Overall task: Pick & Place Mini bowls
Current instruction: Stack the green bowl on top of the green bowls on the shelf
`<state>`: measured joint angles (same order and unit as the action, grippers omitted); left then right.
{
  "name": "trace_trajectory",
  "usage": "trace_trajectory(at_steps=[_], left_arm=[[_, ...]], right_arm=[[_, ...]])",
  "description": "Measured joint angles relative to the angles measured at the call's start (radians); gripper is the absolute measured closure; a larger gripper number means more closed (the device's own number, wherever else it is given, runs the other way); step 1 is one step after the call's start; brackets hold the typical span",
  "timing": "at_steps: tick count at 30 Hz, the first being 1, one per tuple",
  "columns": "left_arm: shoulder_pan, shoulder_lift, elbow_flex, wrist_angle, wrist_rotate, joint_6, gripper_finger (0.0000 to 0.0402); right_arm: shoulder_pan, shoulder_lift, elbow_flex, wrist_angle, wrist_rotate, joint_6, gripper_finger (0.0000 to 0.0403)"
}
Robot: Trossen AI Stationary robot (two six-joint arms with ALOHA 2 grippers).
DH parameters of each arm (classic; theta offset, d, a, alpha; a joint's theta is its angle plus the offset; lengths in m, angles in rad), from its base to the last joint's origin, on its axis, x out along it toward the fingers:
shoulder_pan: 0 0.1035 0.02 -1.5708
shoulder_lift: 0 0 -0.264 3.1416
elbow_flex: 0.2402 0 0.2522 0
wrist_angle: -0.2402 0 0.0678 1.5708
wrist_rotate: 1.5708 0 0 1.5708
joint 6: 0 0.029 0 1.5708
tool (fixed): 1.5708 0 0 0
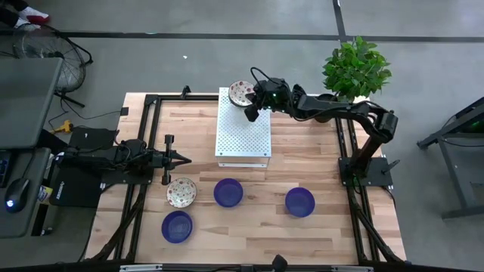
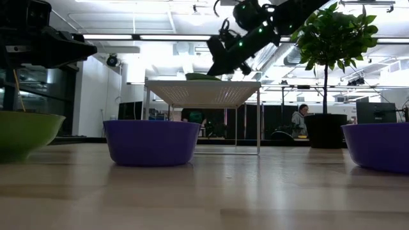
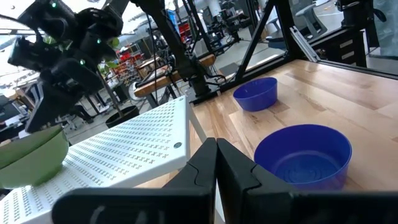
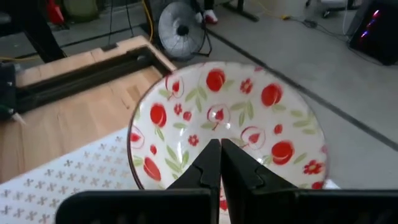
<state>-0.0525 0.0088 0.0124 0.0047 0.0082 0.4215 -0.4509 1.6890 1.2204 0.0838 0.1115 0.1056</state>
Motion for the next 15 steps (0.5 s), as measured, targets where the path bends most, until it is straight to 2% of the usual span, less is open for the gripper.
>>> trace_trajectory(at_steps=[4,9,11,15], left_arm=[[0.000,0.000,0.000,0.000,0.000,0.000,0.0401],[0.000,0.000,0.000,0.000,0.000,0.000,0.0401],[0.000,0.000,0.000,0.000,0.000,0.000,0.0401],[0.000,0.000,0.000,0.000,0.000,0.000,0.0401]], right_arm=[[0.019,-0.060,0.003,-0.044,0.036,-0.005,0.0402],[0.063,-0.162,-0.011,-0.212,0.021,-0.013,0.0402],[0.084,-0.212,-0.065,-0.235,-0.018,0.019,0.0402],[0.122,-0.332,-0.261,-0.159,-0.167,0.118,0.0402]])
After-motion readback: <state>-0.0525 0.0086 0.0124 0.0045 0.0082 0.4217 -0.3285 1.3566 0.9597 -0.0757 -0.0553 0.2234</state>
